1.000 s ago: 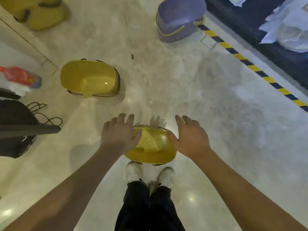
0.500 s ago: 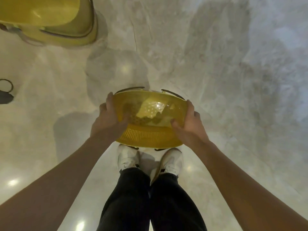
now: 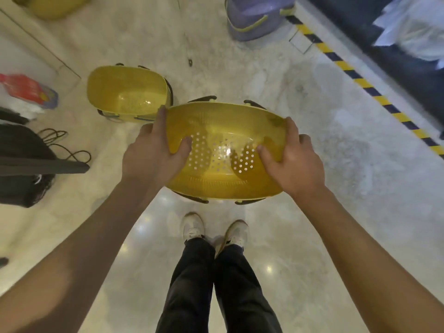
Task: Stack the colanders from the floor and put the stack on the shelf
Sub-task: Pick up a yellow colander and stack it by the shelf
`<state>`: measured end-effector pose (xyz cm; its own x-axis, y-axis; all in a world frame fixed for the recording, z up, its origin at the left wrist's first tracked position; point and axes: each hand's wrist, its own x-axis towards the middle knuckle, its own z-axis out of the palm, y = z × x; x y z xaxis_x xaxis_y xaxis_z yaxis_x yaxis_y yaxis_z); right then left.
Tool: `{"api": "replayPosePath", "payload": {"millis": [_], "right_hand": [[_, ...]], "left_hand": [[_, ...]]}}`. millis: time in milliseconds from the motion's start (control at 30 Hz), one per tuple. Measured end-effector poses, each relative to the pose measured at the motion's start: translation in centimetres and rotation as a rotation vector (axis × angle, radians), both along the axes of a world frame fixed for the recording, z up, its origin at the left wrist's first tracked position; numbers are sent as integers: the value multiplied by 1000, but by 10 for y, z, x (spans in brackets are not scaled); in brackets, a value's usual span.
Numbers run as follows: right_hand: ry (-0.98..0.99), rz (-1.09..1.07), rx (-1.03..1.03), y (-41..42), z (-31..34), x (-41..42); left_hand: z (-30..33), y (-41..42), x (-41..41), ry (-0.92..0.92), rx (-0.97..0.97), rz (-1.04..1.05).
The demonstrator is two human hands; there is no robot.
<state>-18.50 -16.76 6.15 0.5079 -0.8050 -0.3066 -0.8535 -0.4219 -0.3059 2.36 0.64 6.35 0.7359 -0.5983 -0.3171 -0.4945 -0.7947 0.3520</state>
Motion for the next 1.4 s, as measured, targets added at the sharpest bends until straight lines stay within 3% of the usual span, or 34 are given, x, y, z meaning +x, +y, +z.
{"api": "replayPosePath", "payload": {"millis": [333,567,967,1400], "right_hand": [[-121,28,-147,11,295,4],[-138,115,-224,48,422,-8],[-113,185,-248,27,445,40],[-319,286,-108,-153,449,181]], "left_hand": [[307,24,-7,-84,-92,30],[435,69,-30,-163,-221,61],[452,60,7,-160,-232,147],[445,-101,109,-129,-248,348]]}}
